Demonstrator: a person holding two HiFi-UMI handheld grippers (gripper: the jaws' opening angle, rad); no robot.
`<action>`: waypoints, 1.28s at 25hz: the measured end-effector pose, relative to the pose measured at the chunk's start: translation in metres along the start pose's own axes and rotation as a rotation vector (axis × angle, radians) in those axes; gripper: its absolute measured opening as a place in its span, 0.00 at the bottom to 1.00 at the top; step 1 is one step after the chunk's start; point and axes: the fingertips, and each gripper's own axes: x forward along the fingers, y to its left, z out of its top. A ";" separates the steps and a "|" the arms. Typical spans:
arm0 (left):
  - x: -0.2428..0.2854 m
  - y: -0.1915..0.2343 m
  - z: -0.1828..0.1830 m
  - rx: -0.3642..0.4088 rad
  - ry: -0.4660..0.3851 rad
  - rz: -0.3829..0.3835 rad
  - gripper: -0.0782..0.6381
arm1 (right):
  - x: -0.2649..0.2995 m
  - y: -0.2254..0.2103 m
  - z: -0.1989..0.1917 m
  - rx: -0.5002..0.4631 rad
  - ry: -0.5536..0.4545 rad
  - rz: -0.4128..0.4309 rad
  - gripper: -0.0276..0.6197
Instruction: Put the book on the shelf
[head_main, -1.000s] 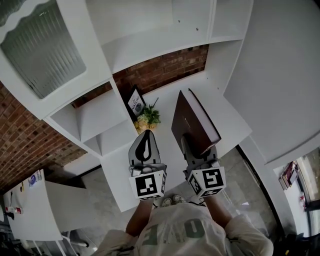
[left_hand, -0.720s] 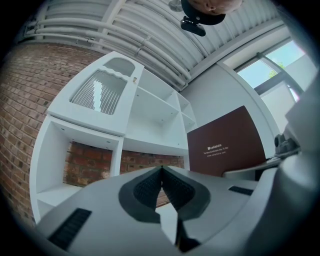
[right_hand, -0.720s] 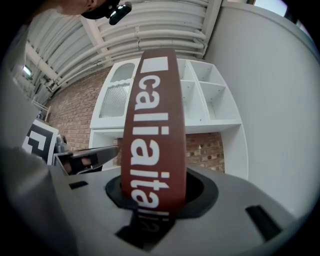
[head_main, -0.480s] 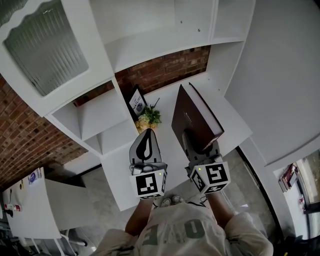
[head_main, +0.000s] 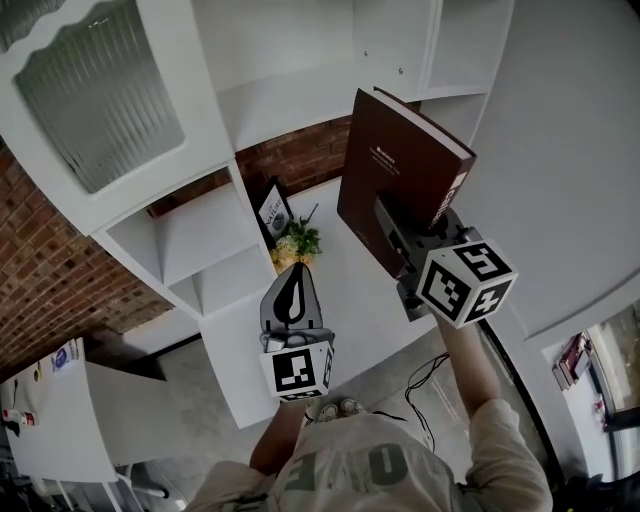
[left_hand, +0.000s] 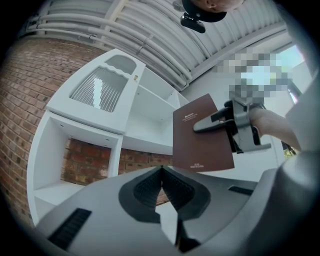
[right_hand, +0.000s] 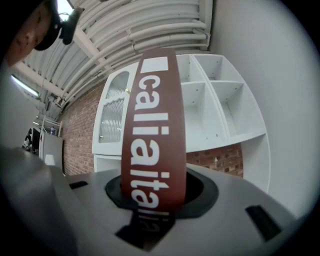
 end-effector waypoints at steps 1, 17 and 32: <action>0.000 0.000 -0.002 -0.002 0.004 0.000 0.13 | 0.006 -0.002 0.011 0.003 0.000 0.016 0.28; -0.014 0.008 -0.040 -0.036 0.104 0.025 0.13 | 0.123 -0.023 0.148 -0.181 0.008 0.015 0.28; -0.020 0.062 -0.066 -0.031 0.147 0.157 0.13 | 0.214 -0.049 0.131 -0.071 0.064 0.003 0.28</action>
